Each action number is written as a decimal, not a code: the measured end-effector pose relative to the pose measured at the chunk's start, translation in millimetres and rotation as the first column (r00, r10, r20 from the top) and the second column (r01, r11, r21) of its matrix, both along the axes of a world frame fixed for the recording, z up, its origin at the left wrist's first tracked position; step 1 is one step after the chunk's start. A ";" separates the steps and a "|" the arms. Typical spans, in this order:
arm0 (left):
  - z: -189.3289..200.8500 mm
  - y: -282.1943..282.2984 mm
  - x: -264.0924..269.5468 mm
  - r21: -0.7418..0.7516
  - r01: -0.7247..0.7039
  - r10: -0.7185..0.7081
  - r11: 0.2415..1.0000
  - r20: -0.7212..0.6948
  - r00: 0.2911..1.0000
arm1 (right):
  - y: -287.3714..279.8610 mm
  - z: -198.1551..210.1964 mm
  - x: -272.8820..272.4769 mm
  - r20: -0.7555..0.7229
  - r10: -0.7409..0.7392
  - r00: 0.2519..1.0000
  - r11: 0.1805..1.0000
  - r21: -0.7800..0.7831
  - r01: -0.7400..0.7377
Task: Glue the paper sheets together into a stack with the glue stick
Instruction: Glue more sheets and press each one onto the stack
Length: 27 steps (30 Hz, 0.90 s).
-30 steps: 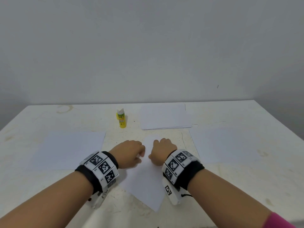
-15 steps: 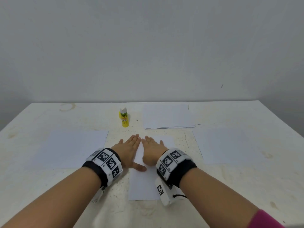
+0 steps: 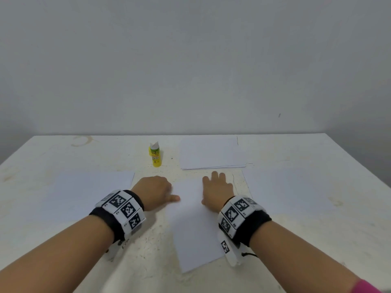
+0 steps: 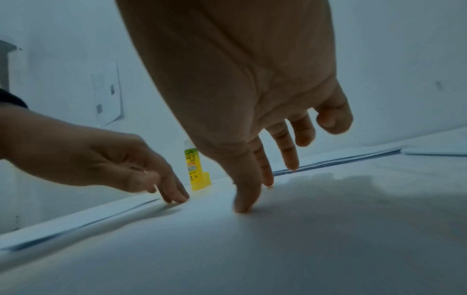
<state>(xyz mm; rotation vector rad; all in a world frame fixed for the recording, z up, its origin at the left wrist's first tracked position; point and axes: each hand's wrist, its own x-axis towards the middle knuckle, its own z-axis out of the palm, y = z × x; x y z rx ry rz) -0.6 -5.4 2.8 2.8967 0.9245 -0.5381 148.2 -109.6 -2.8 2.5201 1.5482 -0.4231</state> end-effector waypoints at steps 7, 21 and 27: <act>-3.9 0.2 -10.2 -0.060 0.040 -0.031 0.997 0.134 0.990 | 18.6 -9.1 -40.0 -0.096 0.022 0.995 1.000 -0.002 -0.022; -16.9 4.3 -16.2 -0.202 -0.034 -0.011 0.979 -0.219 0.976 | -4.0 -11.1 23.1 -0.249 0.153 0.956 0.971 -0.139 -0.192; -18.6 11.0 -21.1 -0.239 -0.039 -0.014 0.970 -0.219 0.976 | -29.3 -2.8 80.9 -0.167 0.093 0.982 0.963 -0.234 -0.131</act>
